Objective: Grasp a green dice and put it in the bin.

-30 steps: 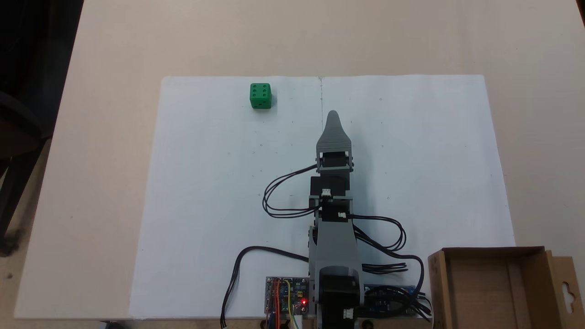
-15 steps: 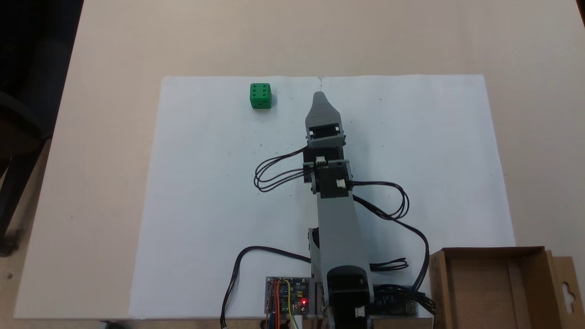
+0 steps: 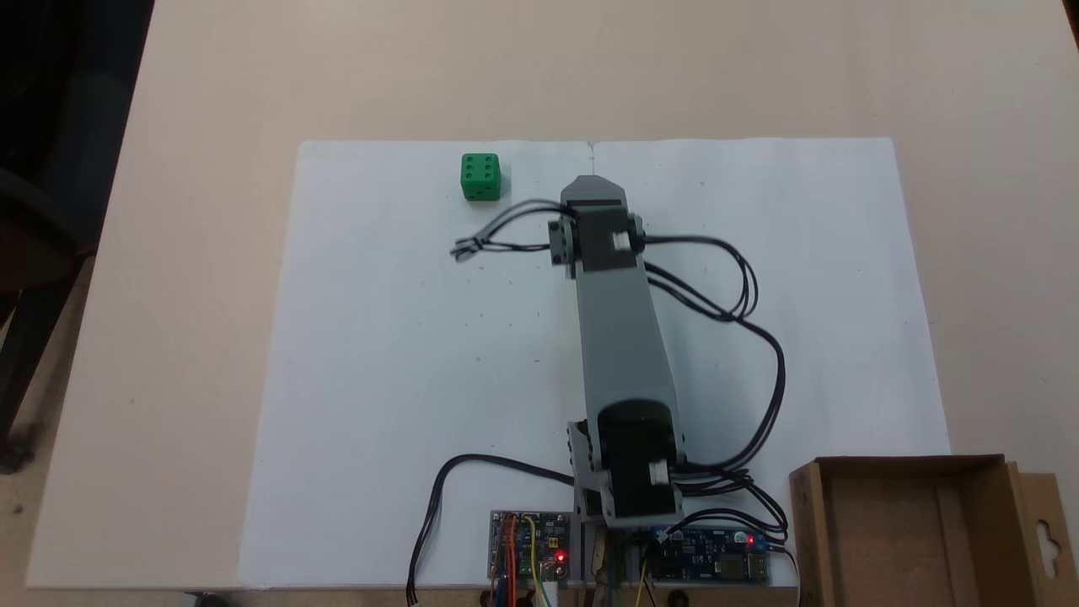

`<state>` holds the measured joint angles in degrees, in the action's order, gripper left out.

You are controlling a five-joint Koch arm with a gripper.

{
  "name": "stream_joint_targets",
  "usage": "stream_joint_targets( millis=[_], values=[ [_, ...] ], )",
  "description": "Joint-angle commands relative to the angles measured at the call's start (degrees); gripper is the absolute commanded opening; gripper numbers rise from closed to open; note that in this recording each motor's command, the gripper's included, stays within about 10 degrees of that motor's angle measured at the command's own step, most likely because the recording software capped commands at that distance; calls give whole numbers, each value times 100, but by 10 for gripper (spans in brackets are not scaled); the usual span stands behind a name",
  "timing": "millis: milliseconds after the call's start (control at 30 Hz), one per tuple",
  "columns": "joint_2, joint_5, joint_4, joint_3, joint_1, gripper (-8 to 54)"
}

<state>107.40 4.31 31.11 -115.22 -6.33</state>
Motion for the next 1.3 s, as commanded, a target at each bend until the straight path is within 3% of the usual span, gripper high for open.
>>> stream_joint_targets(
  millis=[0, 667, 1267],
  values=[
    [-132, 721, 369, 483, -35, 415],
    [-2136, 1617, 2347, 3797, -879, 417],
    [-3551, 1661, 2364, 4869, -1784, 416]
  ],
)
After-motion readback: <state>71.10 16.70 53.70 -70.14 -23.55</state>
